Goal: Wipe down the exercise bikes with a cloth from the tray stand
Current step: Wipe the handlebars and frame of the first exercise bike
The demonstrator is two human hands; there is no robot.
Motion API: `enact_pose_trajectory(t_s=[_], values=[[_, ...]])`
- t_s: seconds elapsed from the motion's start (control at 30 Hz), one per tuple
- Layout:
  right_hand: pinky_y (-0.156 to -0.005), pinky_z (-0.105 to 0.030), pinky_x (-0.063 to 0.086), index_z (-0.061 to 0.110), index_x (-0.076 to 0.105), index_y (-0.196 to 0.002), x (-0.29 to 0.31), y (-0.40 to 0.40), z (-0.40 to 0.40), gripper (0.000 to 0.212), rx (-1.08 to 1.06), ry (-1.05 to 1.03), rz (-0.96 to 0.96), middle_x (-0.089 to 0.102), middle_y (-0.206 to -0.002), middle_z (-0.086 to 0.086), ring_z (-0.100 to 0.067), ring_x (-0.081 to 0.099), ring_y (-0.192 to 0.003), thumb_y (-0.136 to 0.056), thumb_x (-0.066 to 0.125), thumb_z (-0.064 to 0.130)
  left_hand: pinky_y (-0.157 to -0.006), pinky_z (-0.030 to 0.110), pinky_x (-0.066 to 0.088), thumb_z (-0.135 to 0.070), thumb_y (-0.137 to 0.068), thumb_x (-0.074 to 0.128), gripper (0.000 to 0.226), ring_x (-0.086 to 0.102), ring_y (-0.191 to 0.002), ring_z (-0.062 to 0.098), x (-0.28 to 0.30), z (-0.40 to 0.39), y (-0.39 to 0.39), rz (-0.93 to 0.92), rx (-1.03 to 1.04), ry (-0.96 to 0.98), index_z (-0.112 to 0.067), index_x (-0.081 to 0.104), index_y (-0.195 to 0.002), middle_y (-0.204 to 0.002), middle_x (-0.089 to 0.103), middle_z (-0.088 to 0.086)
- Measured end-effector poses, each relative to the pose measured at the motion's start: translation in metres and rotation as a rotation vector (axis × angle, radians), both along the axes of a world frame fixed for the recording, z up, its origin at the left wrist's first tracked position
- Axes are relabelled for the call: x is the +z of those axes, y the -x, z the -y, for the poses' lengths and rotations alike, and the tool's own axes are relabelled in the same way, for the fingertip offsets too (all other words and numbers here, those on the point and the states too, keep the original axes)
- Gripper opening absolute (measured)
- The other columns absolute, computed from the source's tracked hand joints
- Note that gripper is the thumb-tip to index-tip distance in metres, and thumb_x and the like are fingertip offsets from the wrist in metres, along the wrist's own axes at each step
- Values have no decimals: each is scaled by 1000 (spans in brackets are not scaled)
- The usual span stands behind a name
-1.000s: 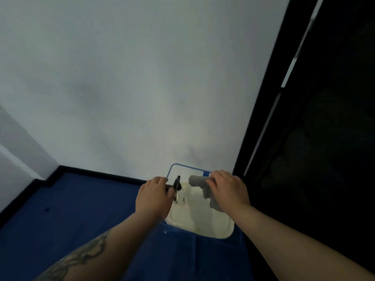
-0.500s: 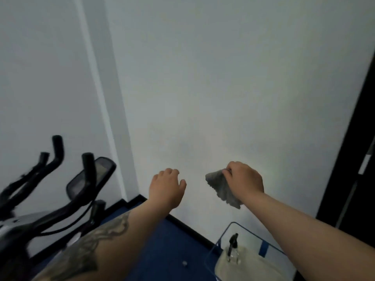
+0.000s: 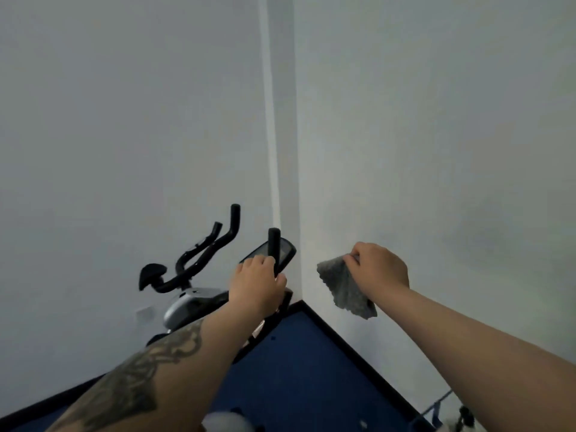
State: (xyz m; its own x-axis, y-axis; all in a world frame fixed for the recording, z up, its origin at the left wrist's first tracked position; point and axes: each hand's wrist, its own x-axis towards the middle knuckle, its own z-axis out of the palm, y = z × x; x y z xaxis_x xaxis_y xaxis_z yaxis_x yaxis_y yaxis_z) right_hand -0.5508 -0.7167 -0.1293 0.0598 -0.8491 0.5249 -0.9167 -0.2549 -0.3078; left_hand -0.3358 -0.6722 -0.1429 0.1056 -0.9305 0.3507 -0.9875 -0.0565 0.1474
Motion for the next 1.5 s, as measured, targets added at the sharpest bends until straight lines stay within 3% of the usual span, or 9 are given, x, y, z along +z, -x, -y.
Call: enact_pose_trajectory(t_s=[0.37, 0.6, 0.87, 1.2, 1.5], values=[[-53, -27, 34, 22, 57, -78, 13, -155, -43, 24, 105, 37, -9, 57, -75, 3, -18, 54, -68, -93, 44, 35, -103, 39, 33, -38, -93, 34, 46, 45, -122, 26, 2, -70, -158, -12, 127, 36, -16, 48, -131, -134, 50, 6], [-49, -26, 29, 21, 53, -71, -6, -233, -75, 30, 63, -26, 0, 50, -65, 6, -16, 48, -59, -94, 45, 38, -105, 38, 33, -43, -95, 33, 48, 45, -124, 25, -20, -109, -231, -8, 70, 5, -16, 45, -133, -135, 49, 5], [-51, -28, 34, 17, 55, -74, -35, -274, -98, 28, 36, -99, -22, 58, -72, 1, -20, 55, -66, -93, 44, 35, -100, 34, 34, -39, -95, 37, 41, 47, -119, 21, -51, -117, -261, -66, -14, -12, -18, 48, -128, -132, 52, 2], [-47, -26, 30, 18, 57, -75, -59, -294, -66, 29, 31, -113, -51, 57, -69, 3, -16, 51, -61, -95, 44, 35, -96, 35, 38, -38, -92, 39, 43, 50, -113, 22, -92, -81, -264, -162, -15, -35, -18, 49, -129, -129, 54, 3], [-58, -30, 39, 17, 58, -79, -96, -324, -80, 20, 253, 38, -118, 58, -76, 2, -19, 54, -70, -90, 53, 33, -92, 37, 39, -37, -92, 42, 40, 52, -111, 24, -114, -62, -276, -253, -70, -53, -19, 51, -126, -127, 55, 3]])
